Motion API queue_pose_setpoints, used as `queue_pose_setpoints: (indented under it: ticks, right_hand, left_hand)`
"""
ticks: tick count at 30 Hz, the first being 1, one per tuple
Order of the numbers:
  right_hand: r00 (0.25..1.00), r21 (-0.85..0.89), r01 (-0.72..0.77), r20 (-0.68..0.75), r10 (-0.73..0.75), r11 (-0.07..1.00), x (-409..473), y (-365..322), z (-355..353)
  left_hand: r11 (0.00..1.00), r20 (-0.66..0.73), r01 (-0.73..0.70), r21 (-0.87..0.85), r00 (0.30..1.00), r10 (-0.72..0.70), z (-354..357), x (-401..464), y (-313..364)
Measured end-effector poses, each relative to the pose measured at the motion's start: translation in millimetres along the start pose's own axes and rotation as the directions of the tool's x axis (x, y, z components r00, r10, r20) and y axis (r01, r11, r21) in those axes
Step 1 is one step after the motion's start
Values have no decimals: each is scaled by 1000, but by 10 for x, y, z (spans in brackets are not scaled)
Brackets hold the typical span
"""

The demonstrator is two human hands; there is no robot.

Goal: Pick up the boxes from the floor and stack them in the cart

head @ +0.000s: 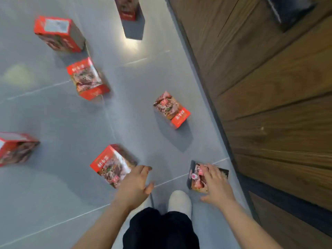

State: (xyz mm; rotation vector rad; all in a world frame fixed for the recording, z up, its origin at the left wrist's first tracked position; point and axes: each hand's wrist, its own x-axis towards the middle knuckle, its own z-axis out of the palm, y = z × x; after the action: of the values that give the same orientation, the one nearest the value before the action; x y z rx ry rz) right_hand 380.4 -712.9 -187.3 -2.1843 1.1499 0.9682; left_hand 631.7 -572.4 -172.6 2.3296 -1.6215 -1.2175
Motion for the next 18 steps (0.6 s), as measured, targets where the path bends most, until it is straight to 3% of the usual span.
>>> queue_pose_setpoints:
  ticks: [5,12,18]
  right_hand:
    - [999,-155,-35,-36,30,987,520,101,484]
    - [984,9,-4,-177,6,1000,408,23,354]
    - [930,84,252,-297,-217,964,62,-760,-338]
  left_hand:
    - [997,48,15,-72,999,-12,627,374,-203]
    - [977,67,58,-207,997,-45,565,369,-38]
    - [860,49,164,-483,986,-160,2,131,257]
